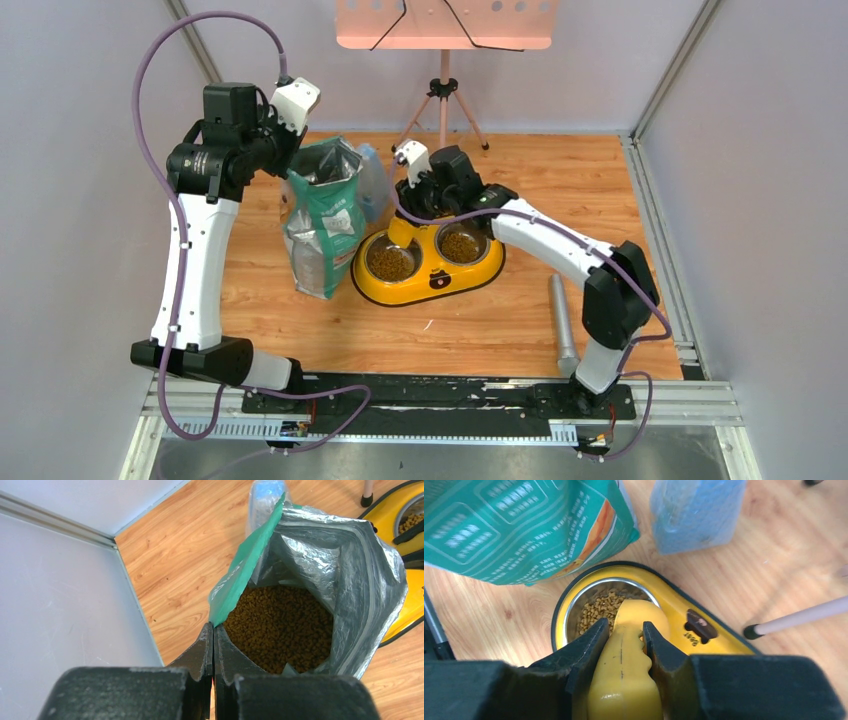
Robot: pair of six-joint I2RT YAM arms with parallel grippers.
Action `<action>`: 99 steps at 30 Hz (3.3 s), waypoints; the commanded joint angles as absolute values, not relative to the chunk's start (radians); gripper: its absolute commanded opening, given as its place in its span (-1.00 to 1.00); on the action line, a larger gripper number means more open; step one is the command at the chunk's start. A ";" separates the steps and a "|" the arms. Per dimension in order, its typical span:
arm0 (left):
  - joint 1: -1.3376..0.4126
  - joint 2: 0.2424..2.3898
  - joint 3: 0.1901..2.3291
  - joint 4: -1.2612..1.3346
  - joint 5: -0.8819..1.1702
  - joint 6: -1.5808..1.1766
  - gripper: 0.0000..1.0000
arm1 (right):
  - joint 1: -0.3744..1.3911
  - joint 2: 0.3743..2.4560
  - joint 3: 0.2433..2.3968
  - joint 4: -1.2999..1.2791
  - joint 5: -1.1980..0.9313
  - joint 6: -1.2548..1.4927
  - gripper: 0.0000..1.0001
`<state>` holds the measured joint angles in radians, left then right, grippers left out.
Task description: Serve the pet food
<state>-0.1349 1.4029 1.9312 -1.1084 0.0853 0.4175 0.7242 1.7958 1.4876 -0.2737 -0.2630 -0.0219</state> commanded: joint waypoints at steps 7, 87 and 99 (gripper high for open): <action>-0.130 1.322 1.956 -0.933 0.132 0.396 -1.00 | 0.698 1.534 1.632 -0.233 -0.264 -0.191 -1.00; -0.130 1.325 1.800 -0.894 0.551 0.102 -1.00 | 0.825 2.191 2.143 -0.493 -0.259 -0.408 -1.00; -0.130 1.368 1.763 -0.872 0.477 0.038 -1.00 | 0.829 2.227 1.967 -0.524 -0.385 -0.140 -1.00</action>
